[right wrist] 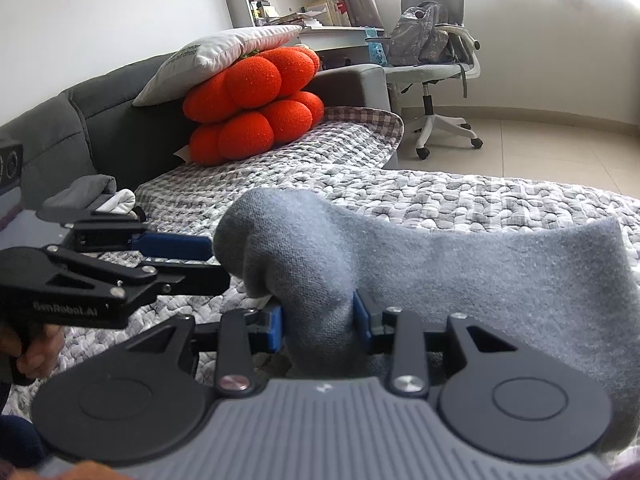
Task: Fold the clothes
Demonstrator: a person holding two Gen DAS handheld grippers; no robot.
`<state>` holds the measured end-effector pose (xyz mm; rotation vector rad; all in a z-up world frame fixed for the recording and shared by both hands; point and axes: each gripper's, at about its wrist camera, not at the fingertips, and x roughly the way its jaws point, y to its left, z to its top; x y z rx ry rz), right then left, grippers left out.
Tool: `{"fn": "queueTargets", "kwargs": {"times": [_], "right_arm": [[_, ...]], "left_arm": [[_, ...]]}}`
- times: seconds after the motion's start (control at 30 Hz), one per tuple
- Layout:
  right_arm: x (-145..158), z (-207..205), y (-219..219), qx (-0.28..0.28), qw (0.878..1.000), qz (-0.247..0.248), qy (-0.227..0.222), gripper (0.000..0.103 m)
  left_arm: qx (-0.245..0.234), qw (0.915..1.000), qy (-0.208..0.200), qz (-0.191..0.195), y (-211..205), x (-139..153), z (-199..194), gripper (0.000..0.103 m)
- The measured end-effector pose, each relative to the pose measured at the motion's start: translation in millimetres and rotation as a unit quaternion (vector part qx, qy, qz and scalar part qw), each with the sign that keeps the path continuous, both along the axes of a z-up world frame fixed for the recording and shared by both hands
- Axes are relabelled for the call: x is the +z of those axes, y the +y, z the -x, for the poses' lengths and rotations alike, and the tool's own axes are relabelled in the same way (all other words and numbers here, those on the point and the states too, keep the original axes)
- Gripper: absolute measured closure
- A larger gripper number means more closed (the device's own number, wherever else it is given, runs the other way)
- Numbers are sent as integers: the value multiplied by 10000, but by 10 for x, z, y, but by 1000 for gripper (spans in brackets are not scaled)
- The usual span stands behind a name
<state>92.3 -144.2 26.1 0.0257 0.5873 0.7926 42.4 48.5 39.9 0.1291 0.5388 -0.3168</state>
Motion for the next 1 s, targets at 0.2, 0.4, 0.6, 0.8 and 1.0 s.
{"fn": "queueTargets", "kwargs": {"times": [0.2, 0.4, 0.6, 0.8, 1.0], "right_arm": [[-11, 6, 10, 8, 10000, 23, -28, 67], [-18, 17, 24, 17, 10000, 52, -65, 66], [-18, 16, 20, 25, 10000, 52, -69, 66], [-23, 31, 21, 50, 9999, 70, -111, 65], [-25, 54, 50, 96, 9996, 173, -209, 65]], "left_arm": [[-476, 9947, -338, -846, -236, 55, 69, 60], [-806, 9888, -410, -1184, -321, 132, 52, 63], [-938, 9869, -250, -1289, -357, 138, 25, 94], [-820, 9878, -147, -1313, -298, 254, 20, 99], [-910, 9857, -96, -1414, -285, 321, 113, 99]]}}
